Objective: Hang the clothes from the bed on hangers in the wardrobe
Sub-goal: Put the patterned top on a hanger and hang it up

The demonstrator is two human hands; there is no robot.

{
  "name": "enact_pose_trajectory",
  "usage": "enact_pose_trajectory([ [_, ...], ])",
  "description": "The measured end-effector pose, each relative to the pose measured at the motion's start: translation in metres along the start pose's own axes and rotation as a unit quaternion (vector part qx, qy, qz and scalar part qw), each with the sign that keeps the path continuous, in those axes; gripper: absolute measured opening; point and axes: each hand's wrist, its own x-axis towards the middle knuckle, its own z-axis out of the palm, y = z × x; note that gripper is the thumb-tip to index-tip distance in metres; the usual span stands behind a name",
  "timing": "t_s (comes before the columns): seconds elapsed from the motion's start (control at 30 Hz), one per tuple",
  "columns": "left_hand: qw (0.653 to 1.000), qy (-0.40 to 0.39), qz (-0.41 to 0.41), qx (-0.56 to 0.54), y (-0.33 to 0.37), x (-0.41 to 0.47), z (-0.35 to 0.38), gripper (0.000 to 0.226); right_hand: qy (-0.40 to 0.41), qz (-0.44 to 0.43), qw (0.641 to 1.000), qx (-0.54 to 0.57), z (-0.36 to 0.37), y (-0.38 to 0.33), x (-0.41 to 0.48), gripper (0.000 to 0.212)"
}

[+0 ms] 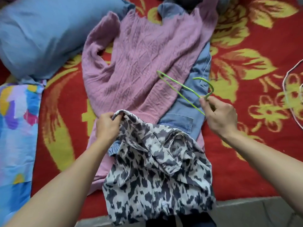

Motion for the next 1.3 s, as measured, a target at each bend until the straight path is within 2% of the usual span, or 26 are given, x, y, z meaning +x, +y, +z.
enact_pose_trajectory([
  [0.1, 0.998, 0.005, 0.014, 0.059, -0.003, 0.005, -0.009, 0.036, -0.017, -0.066, 0.993, 0.097, -0.021, -0.027, -0.005, 0.040],
  [0.2, 0.996, 0.017, 0.029, 0.082, -0.004, 0.003, -0.012, 0.035, -0.058, -0.132, 0.979, 0.147, -0.028, -0.036, -0.019, 0.034],
  [0.4, 0.998, 0.013, 0.043, 0.053, -0.003, -0.009, -0.009, 0.030, -0.082, -0.194, 0.975, 0.076, -0.004, -0.026, -0.044, 0.034],
  [0.47, 0.997, -0.016, 0.079, 0.008, 0.001, -0.020, -0.007, 0.029, -0.092, -0.184, 0.977, 0.059, 0.015, -0.032, -0.047, 0.032],
  [0.53, 0.990, -0.062, 0.127, -0.023, 0.004, -0.034, -0.008, 0.023, -0.145, -0.151, 0.976, 0.057, 0.041, -0.047, -0.051, 0.035],
  [0.63, 0.966, -0.085, 0.235, 0.057, -0.003, -0.048, -0.017, 0.024, -0.239, -0.064, 0.962, 0.114, 0.076, -0.071, -0.058, 0.031],
  [0.7, 0.951, -0.067, 0.267, 0.140, -0.018, -0.043, -0.026, 0.024, -0.269, -0.032, 0.948, 0.166, 0.087, -0.080, -0.061, 0.021],
  [0.77, 0.947, -0.069, 0.249, 0.188, -0.037, -0.037, -0.037, 0.028, -0.290, -0.016, 0.931, 0.222, 0.088, -0.085, -0.063, 0.012],
  [0.83, 0.960, -0.098, 0.207, 0.162, -0.048, -0.036, -0.042, 0.020, -0.293, -0.010, 0.920, 0.261, 0.086, -0.085, -0.063, 0.010],
  [0.97, 0.976, -0.125, 0.164, 0.076, -0.040, -0.047, -0.025, 0.013, -0.299, -0.025, 0.925, 0.235, 0.098, -0.087, -0.069, 0.012],
  [1.07, 0.979, -0.129, 0.147, 0.055, -0.032, -0.049, -0.013, 0.013, -0.307, -0.010, 0.921, 0.239, 0.105, -0.092, -0.073, 0.016],
  [1.13, 0.984, -0.119, 0.127, 0.047, -0.036, -0.045, -0.015, 0.013, -0.241, -0.059, 0.959, 0.133, 0.100, -0.086, -0.072, 0.028],
  [1.17, 0.986, -0.115, 0.115, 0.039, -0.040, -0.042, -0.018, 0.012, -0.178, -0.094, 0.977, 0.068, 0.094, -0.079, -0.071, 0.031],
  [1.23, 0.990, -0.094, 0.097, 0.032, -0.044, -0.038, -0.024, 0.010, -0.087, -0.133, 0.987, 0.010, 0.079, -0.064, -0.075, 0.025],
  [1.3, 0.993, -0.066, 0.090, 0.025, -0.041, -0.038, -0.027, 0.007, -0.136, -0.125, 0.983, 0.001, 0.076, -0.052, -0.093, 0.022],
])
